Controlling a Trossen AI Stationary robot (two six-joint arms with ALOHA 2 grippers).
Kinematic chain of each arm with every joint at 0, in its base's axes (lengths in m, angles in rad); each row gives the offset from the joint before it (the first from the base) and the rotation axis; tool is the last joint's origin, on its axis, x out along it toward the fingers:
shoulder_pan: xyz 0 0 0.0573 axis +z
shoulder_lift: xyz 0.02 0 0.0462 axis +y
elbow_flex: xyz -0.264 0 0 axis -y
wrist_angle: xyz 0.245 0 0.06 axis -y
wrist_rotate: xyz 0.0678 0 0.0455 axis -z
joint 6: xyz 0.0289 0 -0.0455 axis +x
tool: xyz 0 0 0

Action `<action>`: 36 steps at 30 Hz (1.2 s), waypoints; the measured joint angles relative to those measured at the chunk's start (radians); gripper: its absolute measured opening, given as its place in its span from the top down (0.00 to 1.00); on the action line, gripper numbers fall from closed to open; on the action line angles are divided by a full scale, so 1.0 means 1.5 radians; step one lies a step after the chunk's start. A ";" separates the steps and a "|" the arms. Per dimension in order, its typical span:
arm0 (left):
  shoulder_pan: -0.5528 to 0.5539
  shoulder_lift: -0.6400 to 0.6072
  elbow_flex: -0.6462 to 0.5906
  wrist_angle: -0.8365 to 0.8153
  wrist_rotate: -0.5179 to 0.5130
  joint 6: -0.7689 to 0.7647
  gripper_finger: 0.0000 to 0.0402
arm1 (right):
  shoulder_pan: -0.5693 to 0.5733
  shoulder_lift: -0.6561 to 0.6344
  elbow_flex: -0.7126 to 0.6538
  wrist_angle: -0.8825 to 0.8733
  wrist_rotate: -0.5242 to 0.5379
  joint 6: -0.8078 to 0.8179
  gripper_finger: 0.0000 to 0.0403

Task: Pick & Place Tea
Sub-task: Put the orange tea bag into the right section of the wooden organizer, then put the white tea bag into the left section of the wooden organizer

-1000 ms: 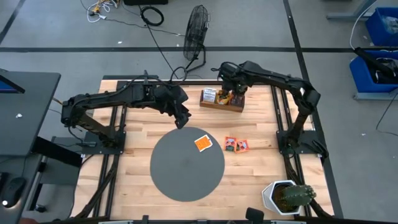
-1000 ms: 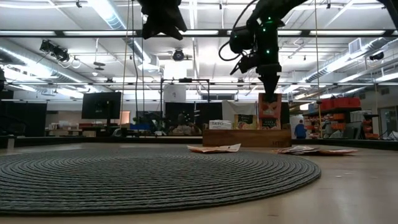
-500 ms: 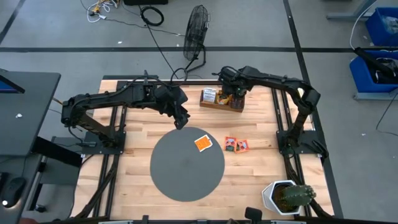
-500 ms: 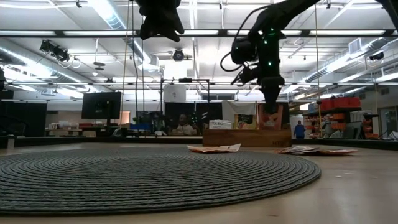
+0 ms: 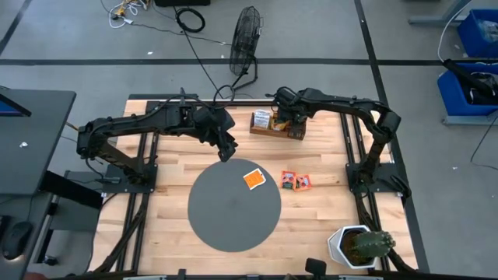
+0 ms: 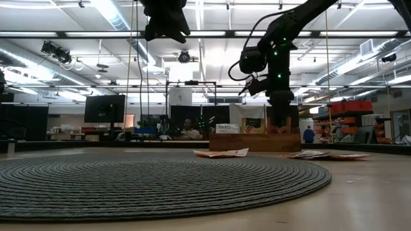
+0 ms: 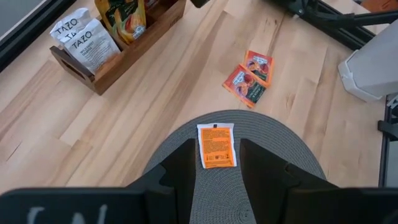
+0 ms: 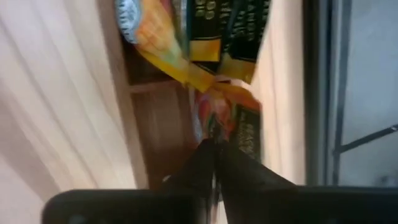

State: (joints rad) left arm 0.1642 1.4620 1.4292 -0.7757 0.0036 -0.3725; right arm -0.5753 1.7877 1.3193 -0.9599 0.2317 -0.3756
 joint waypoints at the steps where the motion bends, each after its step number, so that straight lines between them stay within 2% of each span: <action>1: 0.000 0.000 0.000 0.000 0.000 0.000 0.68 | 0.000 0.000 0.000 0.004 0.008 0.000 0.93; 11: 0.000 0.000 0.000 0.000 0.000 -0.001 0.68 | 0.001 0.000 0.017 -0.022 0.048 -0.001 0.73; 15: 0.000 0.000 0.000 0.000 0.000 0.000 0.68 | 0.008 0.000 0.074 -0.064 0.047 0.032 0.66; 17: 0.000 0.000 0.000 0.000 0.000 0.001 0.68 | 0.018 -0.001 0.119 -0.111 0.023 0.069 0.64; 21: -0.008 0.000 0.000 0.000 0.000 0.001 0.68 | 0.049 -0.036 0.178 -0.143 -0.077 0.165 0.64; 25: -0.018 0.005 0.000 -0.007 0.000 0.011 0.68 | 0.104 -0.085 0.182 -0.121 -0.170 0.265 0.65; 32: -0.033 0.005 0.000 -0.025 0.000 0.039 0.68 | 0.233 -0.106 0.182 -0.116 -0.184 0.407 0.67; 36: -0.034 0.005 0.000 -0.047 0.000 0.064 0.68 | 0.287 -0.104 0.154 -0.053 -0.178 0.516 0.67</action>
State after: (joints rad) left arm 0.1131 1.4696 1.4288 -0.8461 0.0040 -0.2760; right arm -0.1446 1.6320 1.5497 -1.0400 -0.0352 0.3978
